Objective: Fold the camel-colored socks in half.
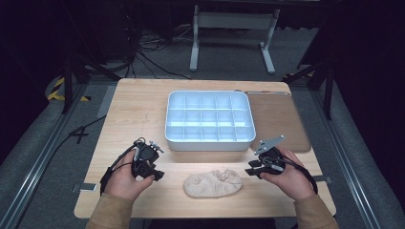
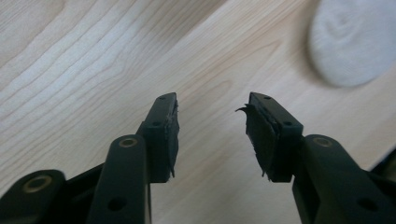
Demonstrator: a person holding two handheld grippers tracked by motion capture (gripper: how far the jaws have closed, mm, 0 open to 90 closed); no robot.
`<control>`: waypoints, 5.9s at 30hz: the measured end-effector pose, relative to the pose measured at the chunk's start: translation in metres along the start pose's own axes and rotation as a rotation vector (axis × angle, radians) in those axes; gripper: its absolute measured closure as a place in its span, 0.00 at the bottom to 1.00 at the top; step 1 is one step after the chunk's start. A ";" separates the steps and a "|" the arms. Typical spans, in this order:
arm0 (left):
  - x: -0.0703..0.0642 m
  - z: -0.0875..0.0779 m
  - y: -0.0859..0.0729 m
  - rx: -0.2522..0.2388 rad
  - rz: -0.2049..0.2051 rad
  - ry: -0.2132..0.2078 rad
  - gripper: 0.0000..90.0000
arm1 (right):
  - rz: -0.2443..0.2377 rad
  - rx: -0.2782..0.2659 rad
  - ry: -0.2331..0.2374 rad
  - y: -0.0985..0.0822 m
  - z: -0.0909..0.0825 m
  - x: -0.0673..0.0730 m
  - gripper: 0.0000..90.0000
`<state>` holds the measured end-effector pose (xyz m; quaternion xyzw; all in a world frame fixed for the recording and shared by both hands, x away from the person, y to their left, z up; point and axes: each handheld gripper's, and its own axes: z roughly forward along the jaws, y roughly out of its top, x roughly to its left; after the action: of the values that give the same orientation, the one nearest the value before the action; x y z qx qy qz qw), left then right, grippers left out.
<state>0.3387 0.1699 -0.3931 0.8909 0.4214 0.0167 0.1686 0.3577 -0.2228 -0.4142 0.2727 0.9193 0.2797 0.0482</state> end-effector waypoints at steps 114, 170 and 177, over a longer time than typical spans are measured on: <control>-0.058 0.054 0.025 0.118 0.028 -0.122 0.93 | 0.065 -0.020 0.040 -0.007 0.045 0.048 1.00; -0.088 0.034 0.071 -0.110 0.073 -0.216 0.92 | 0.060 -0.098 0.106 -0.007 0.060 0.057 1.00; -0.101 0.046 0.081 -0.099 0.106 -0.224 0.92 | 0.059 -0.116 0.105 -0.010 0.060 0.057 1.00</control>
<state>0.3415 0.0325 -0.3994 0.8987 0.3509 -0.0533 0.2574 0.3195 -0.1706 -0.4667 0.2815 0.8942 0.3479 0.0072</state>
